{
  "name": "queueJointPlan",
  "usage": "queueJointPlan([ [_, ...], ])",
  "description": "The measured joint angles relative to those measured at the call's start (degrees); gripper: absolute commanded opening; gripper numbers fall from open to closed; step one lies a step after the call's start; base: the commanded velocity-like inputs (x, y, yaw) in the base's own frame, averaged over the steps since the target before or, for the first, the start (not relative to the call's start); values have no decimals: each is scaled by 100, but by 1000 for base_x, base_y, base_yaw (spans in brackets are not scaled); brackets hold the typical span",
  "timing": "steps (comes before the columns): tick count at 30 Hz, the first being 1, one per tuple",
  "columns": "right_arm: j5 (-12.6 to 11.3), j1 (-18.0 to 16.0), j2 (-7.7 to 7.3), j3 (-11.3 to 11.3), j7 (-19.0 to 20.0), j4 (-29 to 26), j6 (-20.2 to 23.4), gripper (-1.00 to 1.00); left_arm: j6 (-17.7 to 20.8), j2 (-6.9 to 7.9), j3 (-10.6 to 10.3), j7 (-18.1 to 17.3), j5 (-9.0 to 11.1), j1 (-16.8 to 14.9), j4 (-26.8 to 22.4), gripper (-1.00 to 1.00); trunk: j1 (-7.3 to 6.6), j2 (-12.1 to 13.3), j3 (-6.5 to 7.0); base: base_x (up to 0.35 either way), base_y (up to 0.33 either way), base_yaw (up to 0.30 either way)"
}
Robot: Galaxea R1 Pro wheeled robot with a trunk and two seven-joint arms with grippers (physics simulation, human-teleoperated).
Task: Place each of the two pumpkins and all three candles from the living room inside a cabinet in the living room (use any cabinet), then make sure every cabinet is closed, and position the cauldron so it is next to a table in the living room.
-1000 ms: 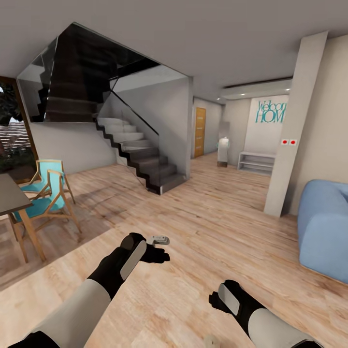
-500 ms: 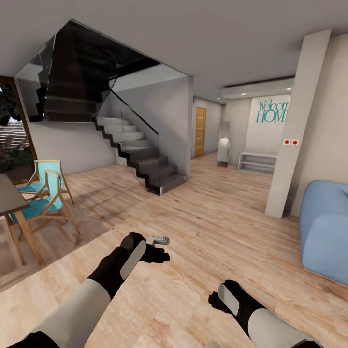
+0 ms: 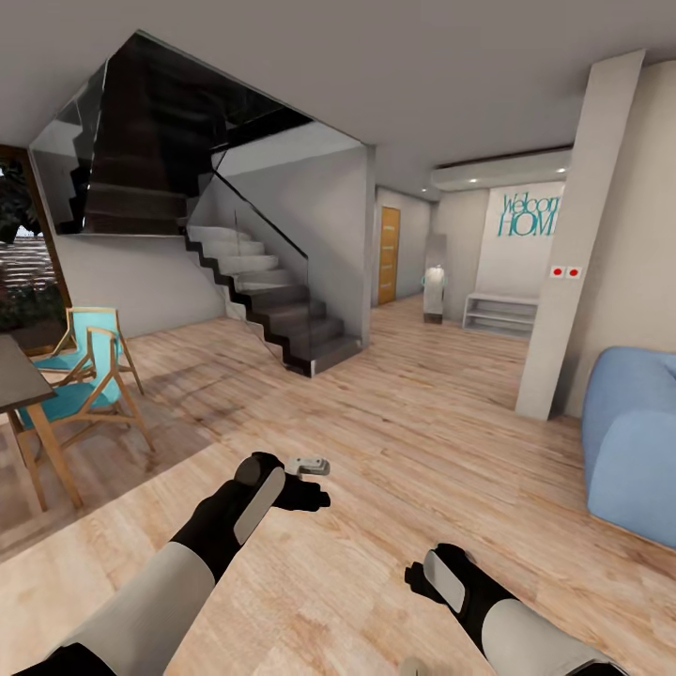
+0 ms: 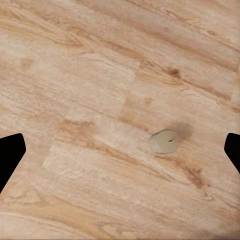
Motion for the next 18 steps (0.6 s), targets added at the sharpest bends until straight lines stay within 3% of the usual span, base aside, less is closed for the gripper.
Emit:
queueJointPlan([
  [9, 0, 4, 5, 6, 9, -4, -22, 100, 34, 6, 23, -71, 23, 0, -185, 100, 198, -361, -162, 0, 0, 0],
  [18, 0, 4, 6, 7, 10, 0, -15, 100, 482, 20, 32, -1127, 112, 5, -937, 100, 395, -722, -323, 0, 0, 0],
])
